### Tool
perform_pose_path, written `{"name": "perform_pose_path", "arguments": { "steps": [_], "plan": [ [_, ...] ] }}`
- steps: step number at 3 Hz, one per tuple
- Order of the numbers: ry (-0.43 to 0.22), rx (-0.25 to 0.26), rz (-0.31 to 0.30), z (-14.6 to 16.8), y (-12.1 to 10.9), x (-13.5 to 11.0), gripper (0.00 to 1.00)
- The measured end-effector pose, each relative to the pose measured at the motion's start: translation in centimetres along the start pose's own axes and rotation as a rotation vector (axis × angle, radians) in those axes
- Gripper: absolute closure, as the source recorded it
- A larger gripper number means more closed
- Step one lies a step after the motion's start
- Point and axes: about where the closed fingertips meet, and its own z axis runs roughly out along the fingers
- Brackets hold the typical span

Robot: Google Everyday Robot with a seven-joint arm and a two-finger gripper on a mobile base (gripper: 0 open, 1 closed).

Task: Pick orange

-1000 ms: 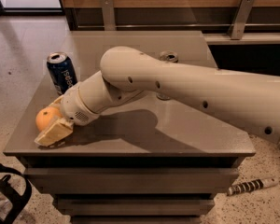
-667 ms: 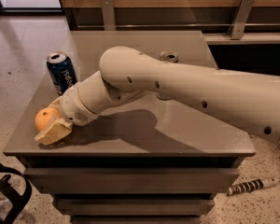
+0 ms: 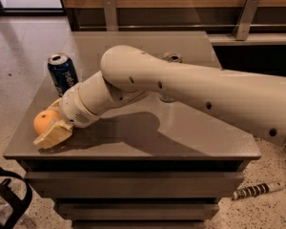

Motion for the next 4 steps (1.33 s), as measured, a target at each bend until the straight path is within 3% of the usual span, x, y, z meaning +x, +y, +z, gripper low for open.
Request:
{"name": "perform_pose_path", "arguments": {
  "steps": [1,4],
  "plan": [
    [-0.006,-0.009,-0.019,-0.4,0.0,-0.5,1.00],
    [-0.019,0.016,-0.180,-5.7,-0.5,-7.4,1.00]
  ]
}}
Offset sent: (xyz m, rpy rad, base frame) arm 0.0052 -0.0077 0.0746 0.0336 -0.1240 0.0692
